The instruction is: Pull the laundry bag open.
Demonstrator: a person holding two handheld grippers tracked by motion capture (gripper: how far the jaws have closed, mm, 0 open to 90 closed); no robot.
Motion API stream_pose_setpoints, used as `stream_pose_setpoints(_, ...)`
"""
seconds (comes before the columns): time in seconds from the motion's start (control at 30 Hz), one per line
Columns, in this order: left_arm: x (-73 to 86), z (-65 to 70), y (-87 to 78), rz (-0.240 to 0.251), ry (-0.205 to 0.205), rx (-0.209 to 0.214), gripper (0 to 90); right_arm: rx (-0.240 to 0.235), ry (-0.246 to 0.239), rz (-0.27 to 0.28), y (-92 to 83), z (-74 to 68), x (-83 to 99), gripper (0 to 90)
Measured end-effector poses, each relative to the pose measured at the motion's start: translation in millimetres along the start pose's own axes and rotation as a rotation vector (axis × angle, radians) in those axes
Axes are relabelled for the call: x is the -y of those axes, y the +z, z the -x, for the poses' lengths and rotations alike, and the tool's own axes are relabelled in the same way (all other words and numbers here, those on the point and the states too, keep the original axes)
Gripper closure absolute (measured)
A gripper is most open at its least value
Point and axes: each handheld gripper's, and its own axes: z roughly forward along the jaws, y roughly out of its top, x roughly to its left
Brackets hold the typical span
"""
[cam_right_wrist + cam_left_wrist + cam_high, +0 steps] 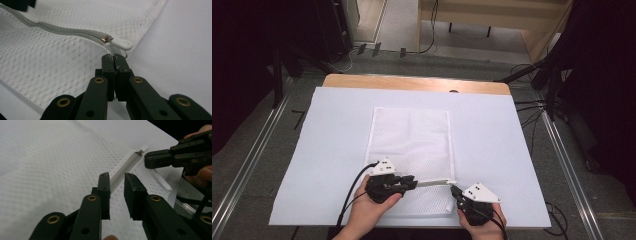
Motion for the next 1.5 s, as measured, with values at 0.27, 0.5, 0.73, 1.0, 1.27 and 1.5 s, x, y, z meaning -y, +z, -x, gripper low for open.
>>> stream_pose_setpoints(0.27,-13.6,14.8,40.6,-0.049,0.013,0.015,84.3,-0.016,-0.017,0.036,-4.9,-3.3,-4.5,90.0)
stream_pose_setpoints(0.5,-10.4,14.4,55.0,-0.116,0.019,0.002,85.3,-0.027,-0.052,0.071,-5.1,-10.7,-11.3,90.0)
stream_pose_setpoints(0.73,-14.3,11.9,47.1,-0.088,-0.008,0.043,76.1,-0.053,-0.038,0.069,-3.1,-10.7,-10.5,90.0)
stream_pose_setpoints(1.0,-27.5,7.0,40.9,-0.041,-0.074,0.031,68.7,-0.059,-0.058,0.063,-1.4,-14.2,-10.2,90.0)
stream_pose_setpoints(1.27,-46.1,22.0,56.6,-0.060,-0.103,0.013,54.2,-0.061,-0.074,0.055,0.4,-16.2,-9.7,90.0)
stream_pose_setpoints(1.5,-46.5,19.8,65.9,-0.109,-0.120,-0.013,60.2,-0.057,-0.094,0.048,0.1,-18.4,-9.1,90.0)
